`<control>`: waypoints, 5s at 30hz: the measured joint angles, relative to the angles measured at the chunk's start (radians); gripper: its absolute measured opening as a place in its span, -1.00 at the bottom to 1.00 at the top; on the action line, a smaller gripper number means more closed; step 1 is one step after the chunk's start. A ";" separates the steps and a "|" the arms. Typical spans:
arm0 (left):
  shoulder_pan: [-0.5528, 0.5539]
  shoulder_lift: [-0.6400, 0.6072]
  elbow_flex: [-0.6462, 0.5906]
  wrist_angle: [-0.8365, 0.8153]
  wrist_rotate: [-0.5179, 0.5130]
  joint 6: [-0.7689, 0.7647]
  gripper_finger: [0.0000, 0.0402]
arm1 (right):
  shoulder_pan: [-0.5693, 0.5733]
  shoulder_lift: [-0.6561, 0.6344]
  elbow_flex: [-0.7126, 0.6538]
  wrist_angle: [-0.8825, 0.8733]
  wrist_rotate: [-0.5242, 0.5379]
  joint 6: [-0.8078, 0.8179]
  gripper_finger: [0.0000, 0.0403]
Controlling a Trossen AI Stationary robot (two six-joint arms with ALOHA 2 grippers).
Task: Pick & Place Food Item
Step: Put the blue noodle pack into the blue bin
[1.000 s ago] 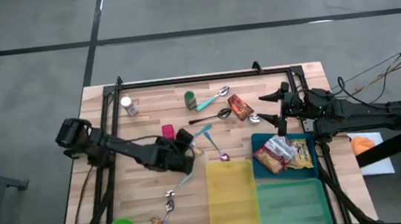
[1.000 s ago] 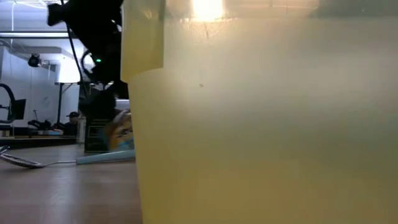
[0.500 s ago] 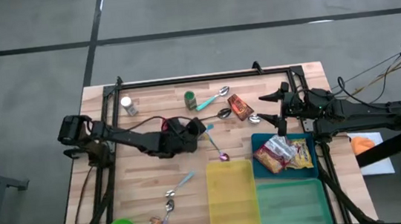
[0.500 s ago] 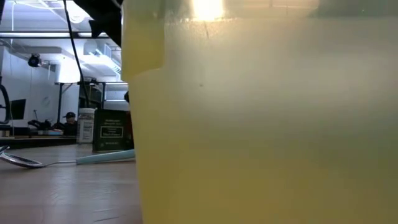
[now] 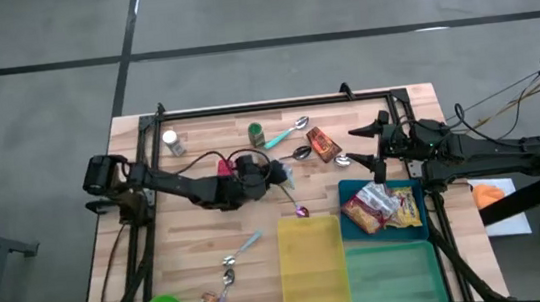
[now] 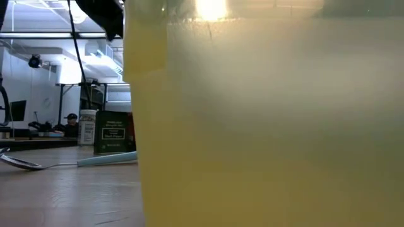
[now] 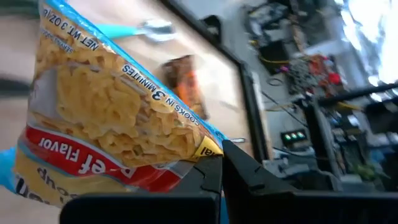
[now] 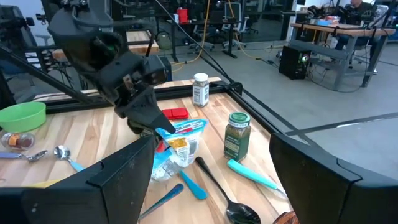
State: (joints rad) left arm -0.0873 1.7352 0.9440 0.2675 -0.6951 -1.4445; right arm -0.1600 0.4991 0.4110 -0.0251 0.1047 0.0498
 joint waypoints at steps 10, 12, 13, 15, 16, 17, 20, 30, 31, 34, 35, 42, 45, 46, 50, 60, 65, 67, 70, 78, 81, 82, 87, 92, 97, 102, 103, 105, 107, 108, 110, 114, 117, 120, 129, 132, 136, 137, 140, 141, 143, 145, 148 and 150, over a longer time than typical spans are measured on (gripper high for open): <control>0.032 0.144 0.065 0.217 0.110 0.135 -0.99 | 0.000 0.000 0.000 0.000 0.000 0.000 0.57; 0.045 0.173 0.105 0.223 0.161 0.141 -0.99 | 0.000 0.000 0.000 0.000 0.000 0.001 0.57; 0.052 0.190 0.126 0.223 0.187 0.154 -0.99 | 0.000 0.000 0.000 0.000 0.000 0.000 0.57; 0.066 0.217 0.170 0.223 0.254 0.196 -0.99 | 0.000 0.000 0.000 0.000 0.000 0.001 0.57; 0.072 0.234 0.195 0.223 0.284 0.219 -0.99 | 0.000 0.000 0.000 0.000 0.000 0.001 0.57; 0.077 0.248 0.217 0.222 0.312 0.241 -0.99 | 0.000 0.000 0.000 0.000 0.000 0.000 0.57; 0.084 0.276 0.269 0.171 0.352 0.269 -0.99 | 0.000 0.000 0.000 0.000 0.000 0.002 0.57; 0.083 0.282 0.277 -0.030 0.349 0.085 -0.99 | 0.000 0.000 -0.001 0.000 0.000 0.000 0.57; 0.083 0.282 0.276 -0.039 0.349 0.079 -0.99 | 0.000 0.000 -0.001 0.000 0.000 0.000 0.57; 0.083 0.282 0.276 -0.045 0.349 0.083 -0.99 | 0.000 0.000 -0.001 0.000 0.000 0.000 0.57; 0.083 0.282 0.276 -0.045 0.349 0.086 -0.99 | 0.000 0.000 -0.001 0.000 0.000 0.000 0.57; 0.083 0.282 0.276 -0.049 0.349 0.083 -0.99 | 0.000 0.000 -0.001 0.000 0.000 0.001 0.57; 0.082 0.282 0.276 -0.049 0.349 0.083 -0.97 | 0.000 0.000 -0.002 0.000 0.000 0.002 0.57; 0.082 0.282 0.276 -0.049 0.349 0.085 -0.95 | 0.000 0.000 -0.002 0.000 0.000 0.001 0.57; 0.080 0.282 0.276 -0.052 0.349 0.086 -0.78 | 0.000 0.000 -0.002 0.000 0.000 0.002 0.57; 0.080 0.282 0.276 -0.052 0.349 0.086 -0.18 | 0.000 0.000 -0.002 0.000 0.000 0.000 0.57; 0.082 0.258 0.274 -0.026 0.341 0.185 -0.10 | 0.000 0.000 -0.002 0.000 0.000 0.000 0.57; 0.082 0.225 0.274 -0.019 0.320 0.266 -0.10 | 0.000 0.000 -0.002 0.000 0.000 0.001 0.57; 0.082 0.164 0.274 -0.034 0.283 0.417 -0.10 | 0.000 0.000 -0.002 0.000 0.000 0.000 0.57; 0.082 -0.052 0.274 -0.094 0.316 0.990 -0.10 | 0.000 0.000 -0.002 0.000 0.000 0.000 0.57; 0.082 -0.143 0.274 -0.183 0.367 1.178 -0.10 | 0.000 0.000 -0.002 0.000 0.000 0.001 0.57; 0.082 -0.171 0.274 -0.222 0.372 1.219 -0.10 | 0.000 0.000 -0.002 0.000 0.000 0.000 0.57; 0.082 -0.313 0.273 -0.451 0.374 1.324 -0.10 | 0.000 0.000 -0.002 0.000 0.000 0.000 0.57; 0.082 -0.444 0.272 -0.674 0.359 1.393 -0.10 | 0.000 0.000 -0.002 0.000 0.000 0.000 0.57; 0.080 -0.593 0.178 -0.716 0.292 1.348 -0.10 | 0.000 0.000 -0.002 -0.001 0.000 0.001 0.57; 0.080 -0.770 0.026 -0.695 0.265 1.336 -0.10 | 0.000 0.000 -0.002 0.000 0.000 0.001 0.57; 0.080 -0.808 -0.011 -0.667 0.265 1.336 -0.10 | 0.000 0.000 -0.002 0.000 0.000 0.001 0.57; 0.080 -0.883 -0.080 -0.610 0.265 1.337 -0.10 | 0.000 0.000 -0.002 -0.001 0.000 0.000 0.57; 0.080 -0.958 -0.152 -0.562 0.266 1.342 -0.10 | 0.000 0.000 -0.002 0.000 0.000 0.002 0.57; 0.080 -0.992 -0.187 -0.546 0.269 1.348 -0.10 | 0.000 0.000 -0.002 -0.001 0.000 0.001 0.57; 0.080 -1.056 -0.257 -0.519 0.287 1.381 -0.10 | 0.000 0.000 -0.002 -0.001 0.000 0.000 0.57; 0.079 -1.162 -0.391 -0.413 0.330 1.467 -0.10 | 0.000 0.000 -0.002 -0.001 0.000 0.000 0.57; 0.079 -1.224 -0.480 -0.298 0.349 1.505 -0.10 | 0.000 0.000 -0.002 0.000 0.000 0.001 0.57; 0.078 -1.269 -0.553 -0.208 0.408 1.560 -0.10 | 0.000 0.000 -0.002 -0.001 0.000 0.001 0.57; 0.075 -1.391 -0.645 -0.187 0.544 1.596 -0.10 | 0.000 0.000 -0.002 0.000 0.000 0.001 0.57; 0.075 -1.414 -0.647 -0.186 0.560 1.597 -0.10 | 0.000 0.000 -0.002 0.000 0.000 0.000 0.57; 0.075 -1.422 -0.654 -0.190 0.561 1.567 -0.10 | 0.000 0.000 -0.002 0.000 0.000 0.000 0.57; 0.075 -1.422 -0.655 -0.190 0.561 1.567 -0.10 | 0.000 0.000 -0.002 0.000 0.000 0.000 0.57; 0.075 -1.422 -0.655 -0.193 0.561 1.567 -0.10 | 0.000 0.000 -0.002 0.000 0.000 0.000 0.57; 0.075 -1.421 -0.655 -0.193 0.561 1.567 -0.10 | 0.000 0.000 -0.002 0.000 0.000 0.000 0.57; 0.075 -1.421 -0.655 -0.193 0.561 1.567 -0.10 | 0.000 0.000 -0.002 0.000 0.000 0.002 0.57; 0.075 -1.419 -0.655 -0.193 0.561 1.567 -0.10 | 0.000 0.000 -0.002 0.000 0.000 0.000 0.57; 0.075 -1.418 -0.655 -0.194 0.561 1.567 -0.10 | 0.000 0.000 -0.002 0.000 0.000 0.002 0.57; 0.075 -1.418 -0.655 -0.202 0.561 1.567 -0.10 | 0.000 0.000 -0.002 0.000 0.000 0.000 0.57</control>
State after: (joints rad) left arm -0.0120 0.3168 0.2886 0.0658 -0.1337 0.1223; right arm -0.1599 0.4989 0.4091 -0.0254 0.1047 0.0498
